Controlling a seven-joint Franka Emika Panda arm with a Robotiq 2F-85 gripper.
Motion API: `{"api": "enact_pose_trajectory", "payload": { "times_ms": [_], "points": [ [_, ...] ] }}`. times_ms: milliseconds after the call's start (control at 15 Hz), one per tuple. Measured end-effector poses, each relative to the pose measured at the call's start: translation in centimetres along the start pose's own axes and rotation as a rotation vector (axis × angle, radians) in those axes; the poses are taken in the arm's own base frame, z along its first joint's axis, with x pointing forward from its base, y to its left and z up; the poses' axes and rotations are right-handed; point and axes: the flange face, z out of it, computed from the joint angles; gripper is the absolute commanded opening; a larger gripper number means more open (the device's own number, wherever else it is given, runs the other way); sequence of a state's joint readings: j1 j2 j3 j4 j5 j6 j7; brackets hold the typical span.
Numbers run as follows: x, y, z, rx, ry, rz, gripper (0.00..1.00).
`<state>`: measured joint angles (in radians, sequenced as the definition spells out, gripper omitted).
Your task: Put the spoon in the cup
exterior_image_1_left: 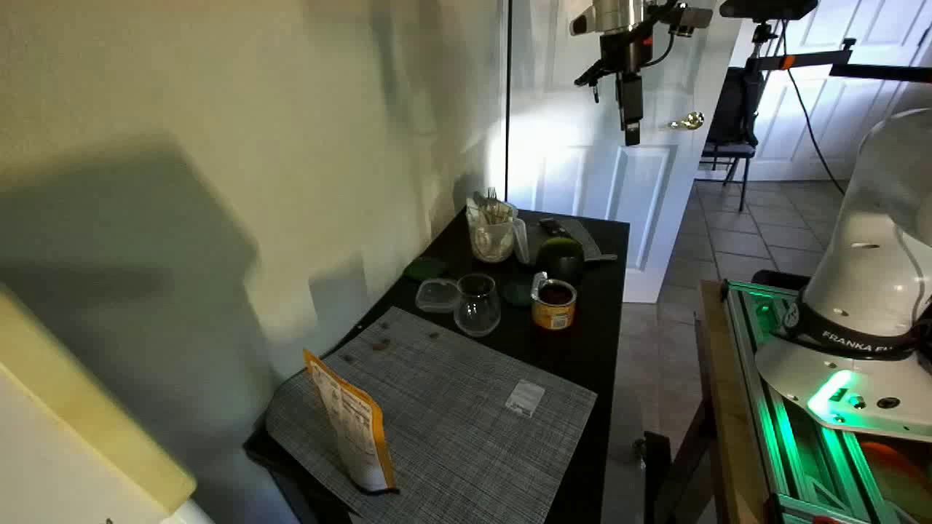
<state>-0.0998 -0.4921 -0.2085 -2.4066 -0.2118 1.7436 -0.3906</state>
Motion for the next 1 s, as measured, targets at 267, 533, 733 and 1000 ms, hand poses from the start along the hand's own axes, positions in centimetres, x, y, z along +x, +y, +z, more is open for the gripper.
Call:
{"api": "enact_pose_trajectory", "payload": {
  "times_ms": [267, 533, 733, 1000],
  "points": [
    [0.0, 0.0, 0.0, 0.000, 0.000, 0.000, 1.00],
    [0.6, 0.1, -0.3, 0.001, 0.048, 0.076, 1.00],
    [3.0, 0.6, -0.4, 0.000, 0.171, 0.210, 1.00],
    [7.6, 1.8, 0.6, -0.003, 0.319, 0.377, 1.00]
  ]
}}
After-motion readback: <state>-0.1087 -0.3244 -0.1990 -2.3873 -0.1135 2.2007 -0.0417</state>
